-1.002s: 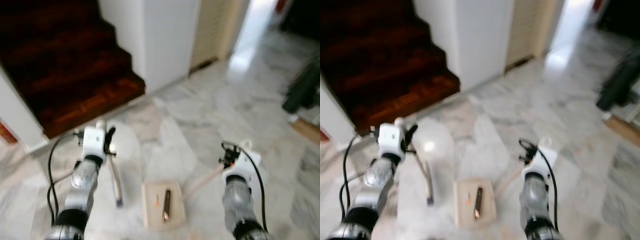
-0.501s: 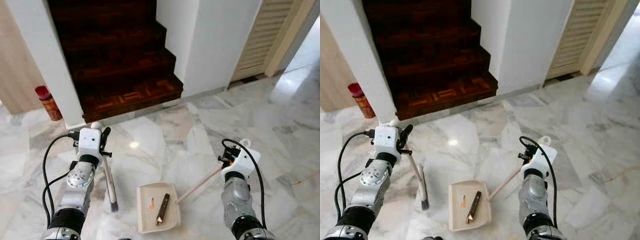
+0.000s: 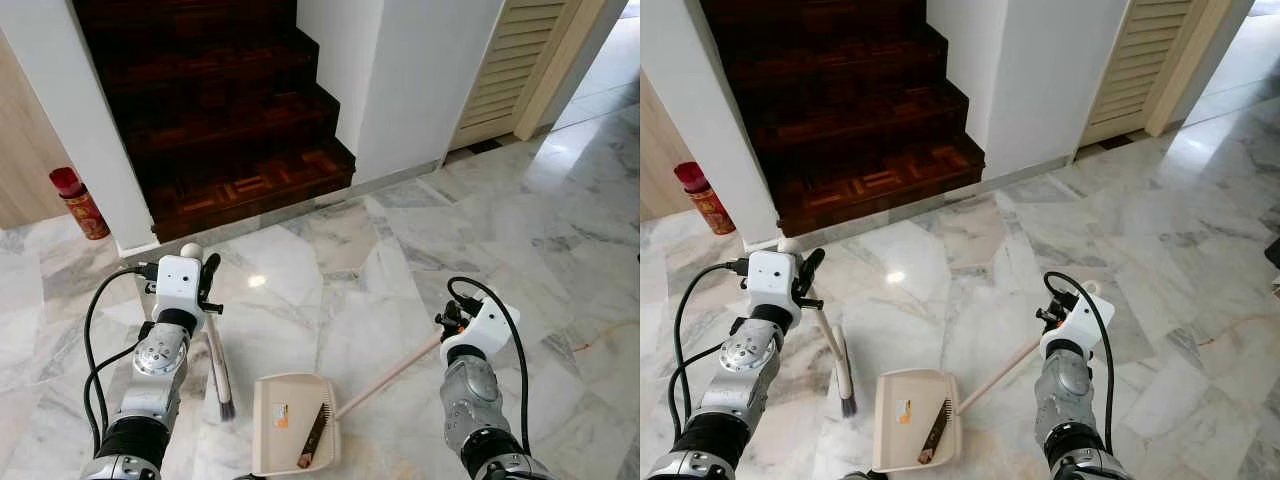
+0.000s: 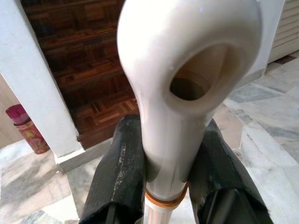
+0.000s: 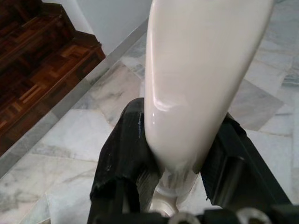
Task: Sweep floor
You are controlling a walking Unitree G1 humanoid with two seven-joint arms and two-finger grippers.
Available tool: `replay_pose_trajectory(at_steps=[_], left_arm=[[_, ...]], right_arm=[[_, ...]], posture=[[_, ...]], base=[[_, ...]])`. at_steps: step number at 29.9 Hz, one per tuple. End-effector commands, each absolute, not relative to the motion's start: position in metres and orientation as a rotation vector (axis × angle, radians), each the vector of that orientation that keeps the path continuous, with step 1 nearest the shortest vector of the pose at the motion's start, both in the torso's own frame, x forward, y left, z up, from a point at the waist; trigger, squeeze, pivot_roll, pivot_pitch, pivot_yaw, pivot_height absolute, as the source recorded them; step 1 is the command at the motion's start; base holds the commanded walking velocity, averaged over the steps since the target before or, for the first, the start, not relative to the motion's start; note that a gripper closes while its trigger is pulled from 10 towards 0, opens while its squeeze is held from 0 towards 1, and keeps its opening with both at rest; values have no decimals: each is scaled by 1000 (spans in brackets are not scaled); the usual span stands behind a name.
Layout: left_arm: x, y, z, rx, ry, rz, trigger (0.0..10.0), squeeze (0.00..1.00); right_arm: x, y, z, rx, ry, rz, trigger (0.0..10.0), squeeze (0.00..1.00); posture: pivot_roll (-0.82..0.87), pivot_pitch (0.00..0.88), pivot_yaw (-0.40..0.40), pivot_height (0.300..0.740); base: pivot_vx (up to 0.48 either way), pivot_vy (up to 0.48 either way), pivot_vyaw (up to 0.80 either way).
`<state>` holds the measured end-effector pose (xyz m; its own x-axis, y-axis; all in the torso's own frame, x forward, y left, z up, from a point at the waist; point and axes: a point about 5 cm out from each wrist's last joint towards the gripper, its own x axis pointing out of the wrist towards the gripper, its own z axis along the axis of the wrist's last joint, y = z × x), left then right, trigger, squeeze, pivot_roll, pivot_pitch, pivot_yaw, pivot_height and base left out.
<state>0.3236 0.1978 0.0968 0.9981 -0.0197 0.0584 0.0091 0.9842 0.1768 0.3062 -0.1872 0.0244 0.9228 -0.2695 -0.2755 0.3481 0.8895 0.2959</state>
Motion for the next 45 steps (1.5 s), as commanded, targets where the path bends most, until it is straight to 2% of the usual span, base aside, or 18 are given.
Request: replay_pose_trajectory(at_steps=[1, 6, 11, 40, 45], left_arm=[[327, 196, 108, 182, -105, -20, 10000, 0], [328, 196, 109, 183, -104, -20, 10000, 0], [329, 197, 109, 183, -104, -19, 10000, 0], [329, 194, 110, 174, -107, -28, 10000, 0], [329, 194, 110, 172, -109, -29, 10000, 0]], right_arm=[[313, -188, 34, 371, 189, -316, 10000, 0], [315, -190, 37, 349, 179, -312, 10000, 0], [315, -189, 37, 332, 181, -299, 10000, 0], [314, -187, 34, 373, 203, -288, 10000, 0], [314, -186, 33, 373, 207, -284, 10000, 0]], posture=[[-72, 61, -59, 740], [-73, 60, -58, 740], [-70, 53, -57, 740], [-65, 24, -59, 740], [-64, 31, -61, 740]], base=[[0, 0, 0], [0, 0, 0], [0, 0, 752], [0, 0, 0], [0, 264, 0]])
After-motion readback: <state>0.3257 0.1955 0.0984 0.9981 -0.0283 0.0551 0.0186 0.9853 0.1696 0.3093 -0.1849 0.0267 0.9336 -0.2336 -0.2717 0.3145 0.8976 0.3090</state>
